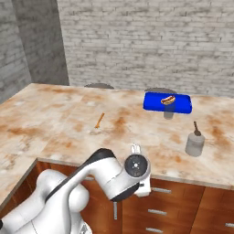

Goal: Take the tongs from the drawer on the right and place them on the dining counter next to the tray containing the hot dog.

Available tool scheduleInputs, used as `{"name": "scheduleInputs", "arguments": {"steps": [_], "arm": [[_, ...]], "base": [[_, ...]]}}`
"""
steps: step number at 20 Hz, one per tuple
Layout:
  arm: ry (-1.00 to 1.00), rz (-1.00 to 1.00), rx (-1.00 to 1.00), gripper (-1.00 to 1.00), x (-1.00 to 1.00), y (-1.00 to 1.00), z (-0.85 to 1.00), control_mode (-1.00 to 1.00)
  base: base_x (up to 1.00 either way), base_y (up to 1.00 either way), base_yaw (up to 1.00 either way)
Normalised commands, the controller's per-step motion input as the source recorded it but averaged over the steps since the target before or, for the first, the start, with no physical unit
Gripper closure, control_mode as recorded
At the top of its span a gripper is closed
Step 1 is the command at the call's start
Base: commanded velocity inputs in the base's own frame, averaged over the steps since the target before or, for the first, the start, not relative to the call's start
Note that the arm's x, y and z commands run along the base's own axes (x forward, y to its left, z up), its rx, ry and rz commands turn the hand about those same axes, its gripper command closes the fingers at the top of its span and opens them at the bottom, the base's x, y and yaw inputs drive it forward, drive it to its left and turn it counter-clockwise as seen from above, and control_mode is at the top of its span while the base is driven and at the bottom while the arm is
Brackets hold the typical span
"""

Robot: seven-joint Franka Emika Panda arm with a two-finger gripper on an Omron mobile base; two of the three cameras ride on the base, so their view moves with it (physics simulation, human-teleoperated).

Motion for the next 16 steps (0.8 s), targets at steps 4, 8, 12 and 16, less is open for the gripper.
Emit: {"name": "scheduleInputs", "arguments": {"steps": [4,8,12,16], "arm": [[-0.04,-0.13,0.14,-1.0,0.0,-0.13,-0.39,-1.0],[0.0,-0.11,0.13,-1.0,0.0,-0.16,-0.43,-1.0],[0.0,-0.08,0.12,-1.0,0.0,-0.18,-0.37,-1.0],[-0.02,-0.06,0.09,-1.0,0.0,-0.15,-0.34,-1.0]], "base": [[0.0,0.0,0.0],[0.0,0.0,0.0],[0.0,0.0,0.0],[0.0,0.0,0.0]]}}
